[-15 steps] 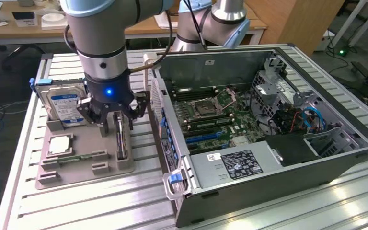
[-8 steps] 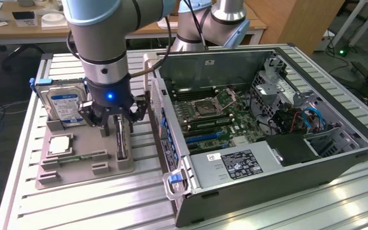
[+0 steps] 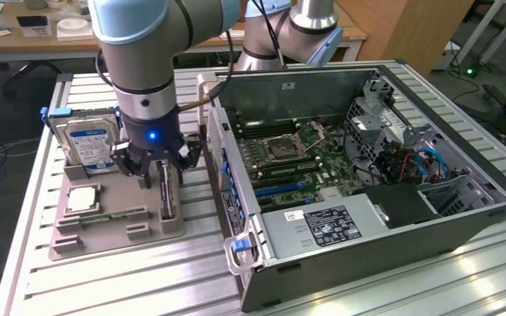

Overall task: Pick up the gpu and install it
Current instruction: 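Pick up the gpu and move the gpu toward the slot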

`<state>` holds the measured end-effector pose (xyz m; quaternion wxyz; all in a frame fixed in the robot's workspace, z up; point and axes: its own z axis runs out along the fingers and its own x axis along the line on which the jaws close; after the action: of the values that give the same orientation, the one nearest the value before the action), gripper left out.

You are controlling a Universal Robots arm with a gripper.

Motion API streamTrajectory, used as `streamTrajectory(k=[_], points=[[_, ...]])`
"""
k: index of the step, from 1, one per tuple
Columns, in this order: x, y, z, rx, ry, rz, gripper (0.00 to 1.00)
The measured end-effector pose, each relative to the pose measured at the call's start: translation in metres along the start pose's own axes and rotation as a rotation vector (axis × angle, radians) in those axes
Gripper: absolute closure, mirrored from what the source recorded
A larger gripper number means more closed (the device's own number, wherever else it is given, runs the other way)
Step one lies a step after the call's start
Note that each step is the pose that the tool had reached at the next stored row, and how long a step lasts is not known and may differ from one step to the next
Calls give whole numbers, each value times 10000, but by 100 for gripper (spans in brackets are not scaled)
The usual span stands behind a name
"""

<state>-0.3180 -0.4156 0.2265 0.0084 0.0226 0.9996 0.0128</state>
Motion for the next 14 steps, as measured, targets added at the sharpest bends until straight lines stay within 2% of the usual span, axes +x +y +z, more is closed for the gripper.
streamTrajectory(k=[4,10,14], points=[[1,-2,68,40,-2,17,40],[3,-4,176,63,-5,40,40],[4,-4,177,75,-3,41,40]])
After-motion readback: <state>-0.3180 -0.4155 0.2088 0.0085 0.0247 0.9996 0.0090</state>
